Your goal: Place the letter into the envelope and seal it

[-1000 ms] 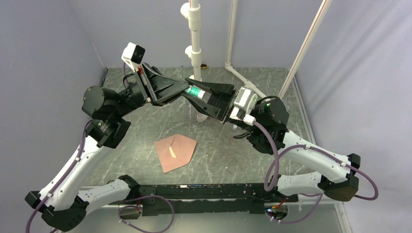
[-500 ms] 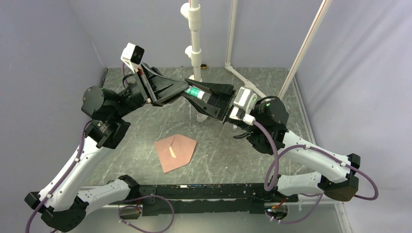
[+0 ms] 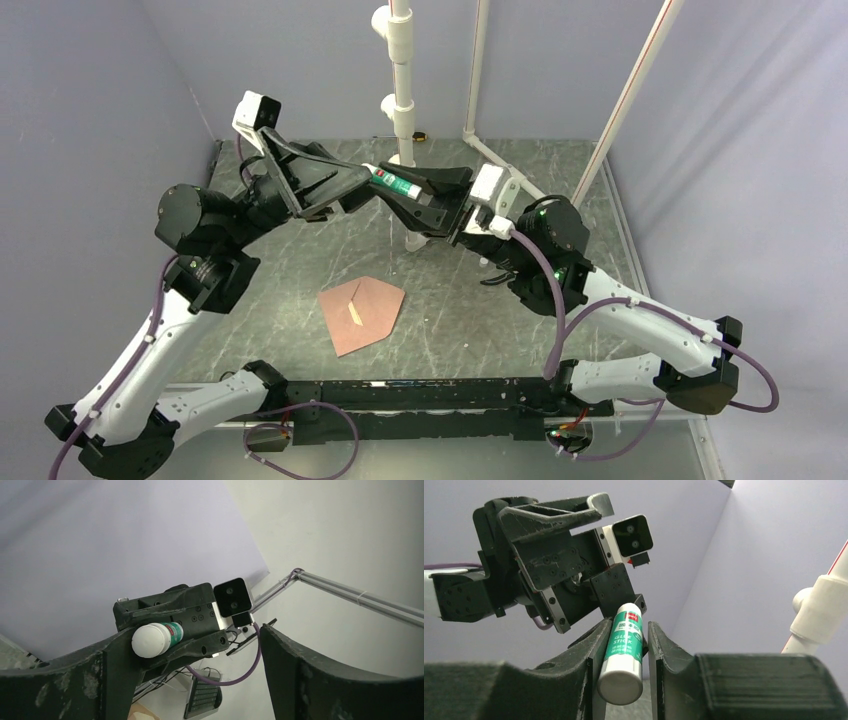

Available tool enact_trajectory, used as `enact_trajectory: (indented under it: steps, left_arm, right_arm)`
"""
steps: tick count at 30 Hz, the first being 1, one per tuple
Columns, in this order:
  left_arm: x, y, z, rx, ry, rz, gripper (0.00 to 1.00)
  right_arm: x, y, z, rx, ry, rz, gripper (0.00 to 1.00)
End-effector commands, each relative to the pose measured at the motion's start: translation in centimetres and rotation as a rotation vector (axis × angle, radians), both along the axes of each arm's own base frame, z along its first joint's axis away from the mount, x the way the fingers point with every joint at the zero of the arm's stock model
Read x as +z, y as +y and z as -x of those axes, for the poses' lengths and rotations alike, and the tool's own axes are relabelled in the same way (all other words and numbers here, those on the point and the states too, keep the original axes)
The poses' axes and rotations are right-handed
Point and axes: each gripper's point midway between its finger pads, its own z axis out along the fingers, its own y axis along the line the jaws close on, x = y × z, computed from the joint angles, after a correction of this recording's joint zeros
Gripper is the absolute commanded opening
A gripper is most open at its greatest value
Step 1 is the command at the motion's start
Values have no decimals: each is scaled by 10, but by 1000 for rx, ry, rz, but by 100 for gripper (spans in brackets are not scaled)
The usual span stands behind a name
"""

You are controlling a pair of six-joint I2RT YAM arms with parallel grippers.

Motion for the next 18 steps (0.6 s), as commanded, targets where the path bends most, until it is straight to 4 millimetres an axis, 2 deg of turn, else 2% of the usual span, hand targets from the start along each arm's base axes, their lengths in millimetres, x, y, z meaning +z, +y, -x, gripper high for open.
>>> enact_trajectory:
  steps: [1, 5, 7, 11, 15, 18]
  left_arm:
    - [-9, 2, 1, 35, 9, -49, 88]
    - [-12, 2, -1, 37, 23, -40, 88]
    - [-11, 1, 0, 16, 29, -28, 83]
    - [-10, -3, 0, -20, 40, -22, 54]
    - [-15, -5, -3, -18, 65, -46, 32]
    - [-17, -5, -4, -20, 81, -44, 9]
  right_arm:
    - [35, -27, -3, -50, 24, -103, 0]
    - [32, -27, -3, -45, 40, -92, 0]
    - [31, -25, -2, -39, 37, -86, 0]
    - [27, -20, -2, -34, 26, -63, 0]
    - [21, -18, 1, -25, 4, -28, 0]
    - [16, -17, 2, -26, -7, -9, 0]
